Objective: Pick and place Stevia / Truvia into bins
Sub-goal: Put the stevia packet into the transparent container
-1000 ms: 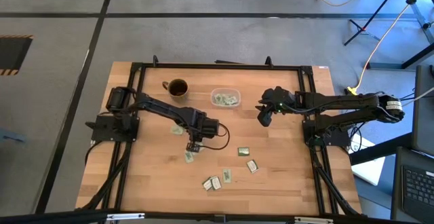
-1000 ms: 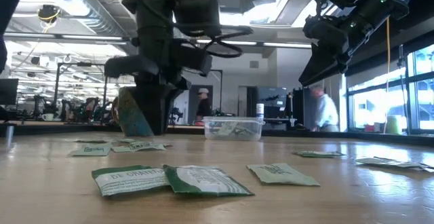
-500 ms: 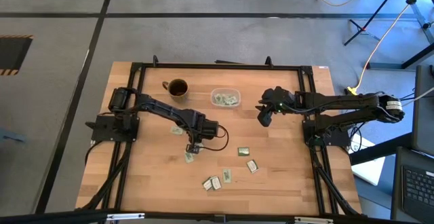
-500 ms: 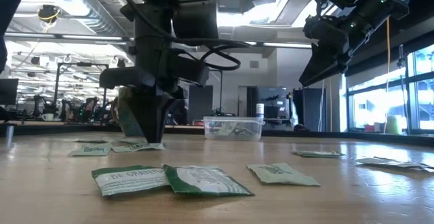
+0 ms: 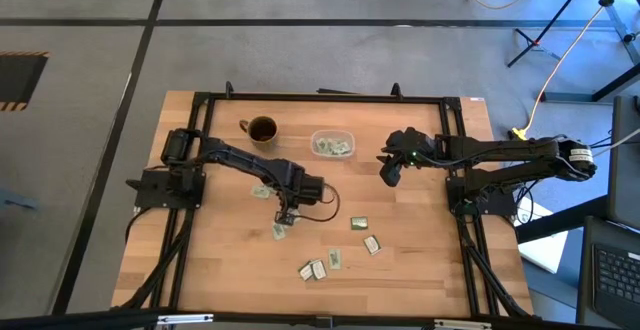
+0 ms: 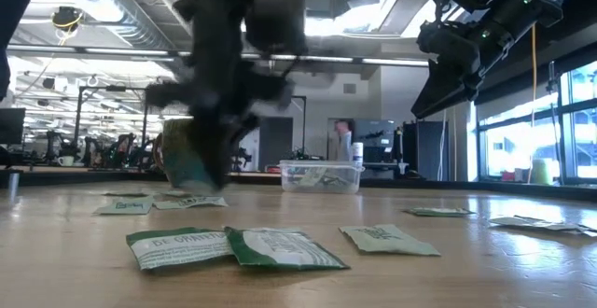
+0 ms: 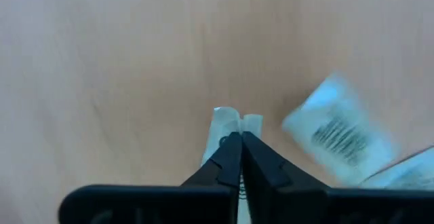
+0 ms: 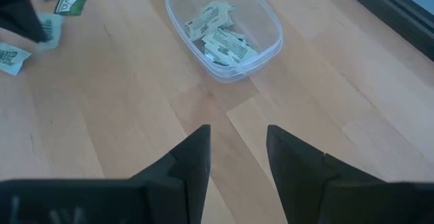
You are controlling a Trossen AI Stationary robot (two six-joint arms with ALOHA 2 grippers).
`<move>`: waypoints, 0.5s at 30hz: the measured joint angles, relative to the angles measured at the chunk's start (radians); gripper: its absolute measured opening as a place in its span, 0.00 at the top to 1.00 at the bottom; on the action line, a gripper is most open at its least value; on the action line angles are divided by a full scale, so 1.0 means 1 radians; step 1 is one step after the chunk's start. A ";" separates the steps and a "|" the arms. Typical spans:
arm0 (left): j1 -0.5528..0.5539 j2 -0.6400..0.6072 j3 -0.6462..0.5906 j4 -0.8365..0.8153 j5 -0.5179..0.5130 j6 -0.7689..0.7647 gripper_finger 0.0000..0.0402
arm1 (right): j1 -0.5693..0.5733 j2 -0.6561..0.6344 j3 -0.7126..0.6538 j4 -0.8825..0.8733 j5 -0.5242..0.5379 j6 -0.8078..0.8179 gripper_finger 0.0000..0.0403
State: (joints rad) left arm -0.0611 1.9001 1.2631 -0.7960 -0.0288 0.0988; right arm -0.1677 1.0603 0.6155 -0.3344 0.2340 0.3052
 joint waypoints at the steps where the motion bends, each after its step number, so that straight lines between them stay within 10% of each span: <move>1: 0.008 -0.013 0.020 0.007 -0.003 0.010 1.00 | 0.000 0.000 0.000 0.000 0.000 -0.002 0.64; 15: 0.232 -0.025 0.089 0.446 -0.213 0.042 0.99 | 0.000 0.000 0.000 0.000 0.000 -0.011 0.64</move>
State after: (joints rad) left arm 0.1708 1.8748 1.3518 -0.3504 -0.2416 0.1407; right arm -0.1680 1.0603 0.6155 -0.3340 0.2341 0.2942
